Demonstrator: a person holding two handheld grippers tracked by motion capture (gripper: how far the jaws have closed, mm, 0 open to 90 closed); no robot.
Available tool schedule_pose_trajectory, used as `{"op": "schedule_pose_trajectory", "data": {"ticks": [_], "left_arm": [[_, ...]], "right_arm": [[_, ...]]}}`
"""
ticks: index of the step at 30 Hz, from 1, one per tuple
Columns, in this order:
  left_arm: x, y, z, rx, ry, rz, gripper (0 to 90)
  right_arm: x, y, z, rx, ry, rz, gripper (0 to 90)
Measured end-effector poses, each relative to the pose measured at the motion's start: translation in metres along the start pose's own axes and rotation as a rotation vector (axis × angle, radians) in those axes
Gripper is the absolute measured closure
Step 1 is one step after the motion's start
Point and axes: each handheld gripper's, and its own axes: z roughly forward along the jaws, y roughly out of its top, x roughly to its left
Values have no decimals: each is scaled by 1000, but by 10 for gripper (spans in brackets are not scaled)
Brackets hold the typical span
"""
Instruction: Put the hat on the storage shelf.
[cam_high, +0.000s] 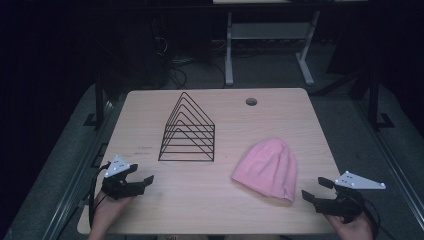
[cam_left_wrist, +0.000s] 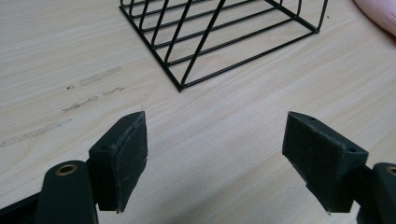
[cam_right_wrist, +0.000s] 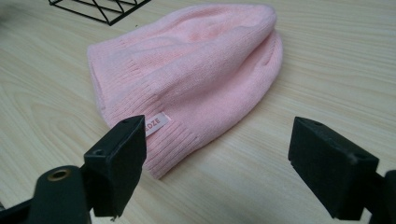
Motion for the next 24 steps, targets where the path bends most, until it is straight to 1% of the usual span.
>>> {"op": "schedule_pose_trajectory", "data": {"ticks": [4,5,6,8,11,12,14,15,17,18,19,20,21,22,23,24], "left_arm": [[1,-1,2,10,-3,3,219],[1,-1,2,10,-3,3,219],[0,0,2,15,-4,10,219],[0,-1,2,6,-8,3,219],[0,-2,2,9,-7,8,218],[1,-2,0,9,-2,14,219],[2,-3,0,3,2,-6,219],[3,-3,-1,9,4,-1,219],[4,-4,-1,2,8,-10,218],[4,-4,-2,1,9,-13,219],[4,-4,-2,1,9,-13,219],[5,-4,-2,-5,11,-15,218],[5,-4,-2,-4,10,-14,219],[5,-4,-2,-4,9,-13,219],[5,-4,-2,-4,9,-13,219],[6,-4,-2,-3,9,-10,218]], "right_arm": [[-1,1,-1,-4,-2,6,171],[-2,1,-1,-11,3,10,169],[-3,2,-2,-20,14,23,169],[-2,5,-2,-25,25,32,169],[-1,8,0,-23,30,19,169],[0,15,3,-8,44,7,162],[0,21,5,0,54,3,159],[0,25,7,4,61,-4,159],[-1,31,9,11,66,-13,160],[-1,35,10,13,69,-26,160],[-1,35,10,13,69,-26,160],[-2,43,12,15,73,-34,160],[-3,46,12,19,75,-31,160],[-4,50,14,16,77,-40,161],[-4,50,14,16,77,-40,161],[-7,58,18,16,84,-43,164]]}}
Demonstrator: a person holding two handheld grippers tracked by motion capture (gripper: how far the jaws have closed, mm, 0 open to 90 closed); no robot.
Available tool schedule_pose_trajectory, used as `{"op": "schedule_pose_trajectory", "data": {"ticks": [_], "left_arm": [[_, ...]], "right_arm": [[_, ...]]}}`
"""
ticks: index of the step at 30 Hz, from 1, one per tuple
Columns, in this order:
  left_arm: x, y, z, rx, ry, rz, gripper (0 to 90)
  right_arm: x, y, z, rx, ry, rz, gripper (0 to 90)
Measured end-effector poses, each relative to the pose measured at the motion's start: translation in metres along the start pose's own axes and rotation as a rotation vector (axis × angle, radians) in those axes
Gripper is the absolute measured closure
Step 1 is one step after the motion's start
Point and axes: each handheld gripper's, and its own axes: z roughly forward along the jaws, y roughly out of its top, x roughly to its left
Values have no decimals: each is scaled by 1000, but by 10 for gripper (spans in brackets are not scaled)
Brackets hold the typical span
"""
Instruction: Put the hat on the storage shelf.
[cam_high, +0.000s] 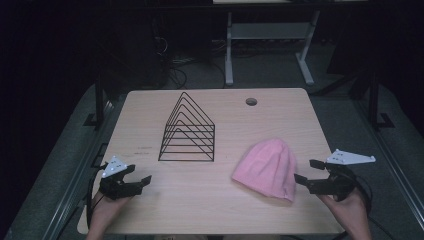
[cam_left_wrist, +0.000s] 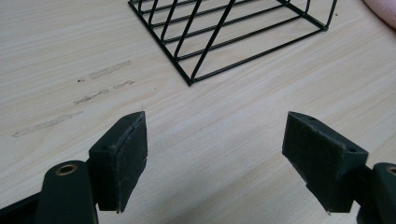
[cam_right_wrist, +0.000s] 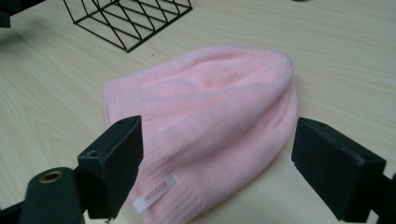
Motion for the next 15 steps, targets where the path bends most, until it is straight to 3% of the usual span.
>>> {"op": "schedule_pose_trajectory", "data": {"ticks": [10,15], "left_arm": [[1,-1,-1,-1,-3,-6,219],[0,0,0,5,-5,0,219]], "right_arm": [[-23,24,31,51,26,30,167],[-29,38,45,96,14,10,175]]}}
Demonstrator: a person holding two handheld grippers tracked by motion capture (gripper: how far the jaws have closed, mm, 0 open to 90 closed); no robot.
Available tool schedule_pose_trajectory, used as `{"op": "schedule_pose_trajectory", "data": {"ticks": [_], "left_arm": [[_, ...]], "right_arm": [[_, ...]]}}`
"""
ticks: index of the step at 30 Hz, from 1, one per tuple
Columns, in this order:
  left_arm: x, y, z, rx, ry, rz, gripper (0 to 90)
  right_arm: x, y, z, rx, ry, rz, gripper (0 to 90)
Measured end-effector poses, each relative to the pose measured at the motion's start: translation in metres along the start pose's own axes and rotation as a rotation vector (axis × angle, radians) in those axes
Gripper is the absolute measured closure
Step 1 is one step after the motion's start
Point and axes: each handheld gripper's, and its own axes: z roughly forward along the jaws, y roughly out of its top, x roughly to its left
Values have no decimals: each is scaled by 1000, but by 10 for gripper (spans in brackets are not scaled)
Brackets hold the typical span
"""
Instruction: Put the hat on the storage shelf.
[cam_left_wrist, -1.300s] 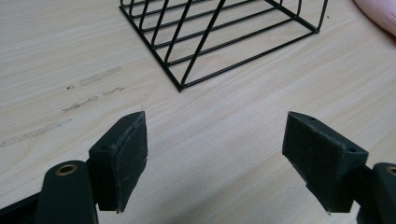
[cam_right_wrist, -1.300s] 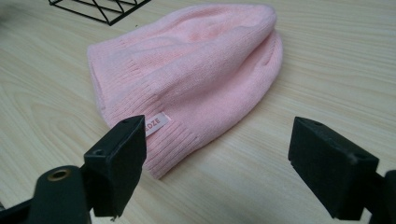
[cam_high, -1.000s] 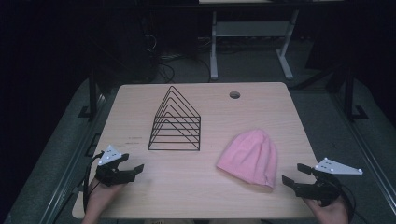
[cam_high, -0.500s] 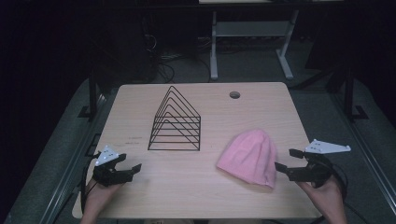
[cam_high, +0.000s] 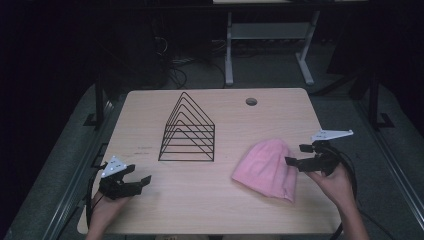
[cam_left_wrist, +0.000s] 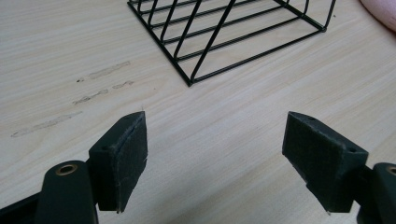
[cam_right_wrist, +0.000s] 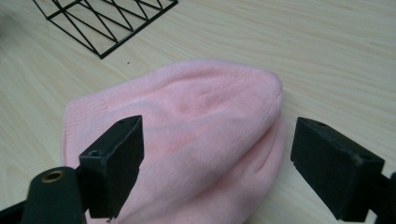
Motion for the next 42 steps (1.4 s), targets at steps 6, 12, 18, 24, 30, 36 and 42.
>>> {"op": "schedule_pose_trajectory", "data": {"ticks": [6,12,18,24,30,36,42], "left_arm": [[-3,1,2,0,-10,-2,219],[-3,0,3,4,-9,1,219],[-4,1,5,11,-17,6,218],[-3,1,4,13,-16,11,219],[-3,0,5,8,-18,1,219],[-3,0,5,8,-19,2,219],[-2,1,6,18,-21,4,219]], "right_arm": [[-11,12,12,41,1,13,178],[-22,24,30,77,27,30,179],[-33,30,46,114,26,75,193],[-42,30,59,107,45,102,220],[-46,28,67,131,41,118,297],[-49,27,80,166,43,112,369],[-49,23,94,200,61,109,445]]}}
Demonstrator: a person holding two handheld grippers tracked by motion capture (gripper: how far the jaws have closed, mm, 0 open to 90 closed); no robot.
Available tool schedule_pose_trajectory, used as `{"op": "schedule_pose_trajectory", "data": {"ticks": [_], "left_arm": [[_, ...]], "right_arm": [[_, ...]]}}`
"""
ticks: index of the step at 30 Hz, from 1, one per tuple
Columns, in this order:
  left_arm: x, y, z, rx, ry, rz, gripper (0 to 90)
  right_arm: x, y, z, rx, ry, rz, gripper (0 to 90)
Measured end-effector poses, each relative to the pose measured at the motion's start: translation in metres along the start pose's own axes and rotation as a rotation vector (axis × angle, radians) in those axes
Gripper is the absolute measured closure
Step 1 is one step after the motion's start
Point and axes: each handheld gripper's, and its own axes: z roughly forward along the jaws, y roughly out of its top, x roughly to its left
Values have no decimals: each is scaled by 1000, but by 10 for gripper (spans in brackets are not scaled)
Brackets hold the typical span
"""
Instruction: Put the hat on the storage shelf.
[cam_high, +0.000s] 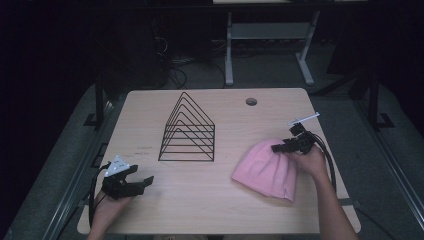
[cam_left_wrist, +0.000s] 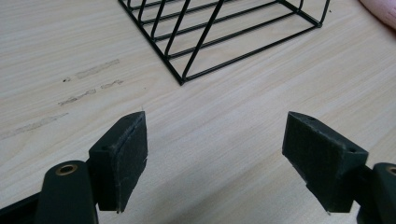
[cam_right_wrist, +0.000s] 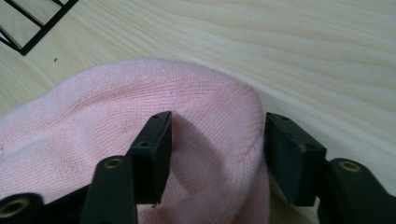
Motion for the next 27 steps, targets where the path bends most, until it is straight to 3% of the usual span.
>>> {"op": "schedule_pose_trajectory", "data": {"ticks": [9,10,14,27], "left_arm": [[-1,0,0,-4,-1,3,219],[-1,0,0,-2,-3,1,219],[-2,1,1,-3,-1,3,219],[-1,1,1,-3,-4,-2,219]], "right_arm": [[-1,1,7,-6,12,6,567],[0,1,7,-6,8,4,631],[1,-1,6,-17,10,7,740],[29,9,-32,-123,18,-97,772]]}}
